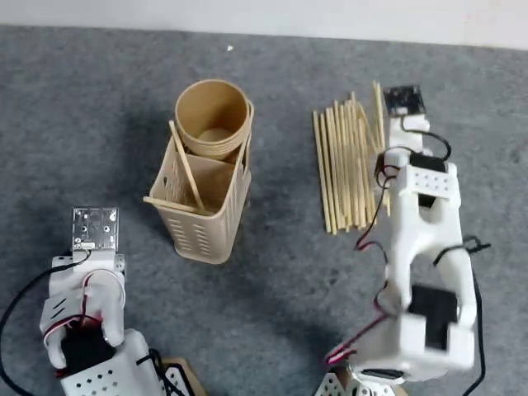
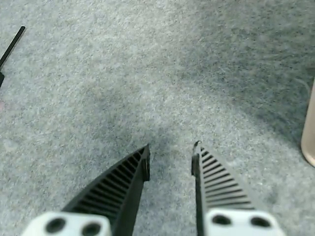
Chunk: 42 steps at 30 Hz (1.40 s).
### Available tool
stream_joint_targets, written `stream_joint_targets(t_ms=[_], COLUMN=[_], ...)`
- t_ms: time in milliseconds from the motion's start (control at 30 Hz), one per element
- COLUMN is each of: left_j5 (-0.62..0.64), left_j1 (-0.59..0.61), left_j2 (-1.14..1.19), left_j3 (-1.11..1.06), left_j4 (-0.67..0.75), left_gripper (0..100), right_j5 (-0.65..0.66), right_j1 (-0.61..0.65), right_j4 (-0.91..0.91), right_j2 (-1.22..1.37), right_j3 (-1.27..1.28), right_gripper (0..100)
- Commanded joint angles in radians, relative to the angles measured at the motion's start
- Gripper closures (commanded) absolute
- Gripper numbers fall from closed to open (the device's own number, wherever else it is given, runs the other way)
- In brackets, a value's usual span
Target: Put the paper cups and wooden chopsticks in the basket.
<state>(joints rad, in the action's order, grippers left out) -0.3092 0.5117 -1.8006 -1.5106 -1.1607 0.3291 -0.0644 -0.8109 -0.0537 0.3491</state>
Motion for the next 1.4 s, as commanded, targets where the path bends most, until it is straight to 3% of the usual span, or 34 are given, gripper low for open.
stream_joint_targets(t_ms=[0, 233, 533, 733, 900, 1033, 1367], left_j5=[0.006, 0.006, 0.006, 0.006, 0.006, 0.006, 0.006], left_j1=[-0.012, -0.012, -0.012, -0.012, -0.012, -0.010, -0.010], left_j2=[-0.005, -0.004, -0.004, -0.005, -0.005, -0.005, -0.005], left_j3=[0.002, 0.002, 0.002, -0.019, -0.018, -0.018, -0.021], left_j4=[0.012, 0.012, 0.012, 0.020, 0.020, 0.020, 0.020], left_gripper=[83, 83, 83, 83, 83, 83, 83], right_j5=[-0.064, -0.153, -0.213, -0.304, -0.315, -0.316, -0.377], right_j1=[0.061, 0.214, 0.300, 0.529, 0.727, 0.822, 0.906], right_j4=[-0.044, -0.093, -0.058, 0.039, 0.168, 0.374, 0.674], right_j2=[-0.240, -0.552, -0.725, -0.823, -0.839, -0.814, -0.740], right_j3=[-0.038, -0.036, -0.036, -0.036, -0.018, 0.124, 0.463], right_gripper=[99.1, 99.1, 99.1, 99.1, 99.1, 99.1, 99.1])
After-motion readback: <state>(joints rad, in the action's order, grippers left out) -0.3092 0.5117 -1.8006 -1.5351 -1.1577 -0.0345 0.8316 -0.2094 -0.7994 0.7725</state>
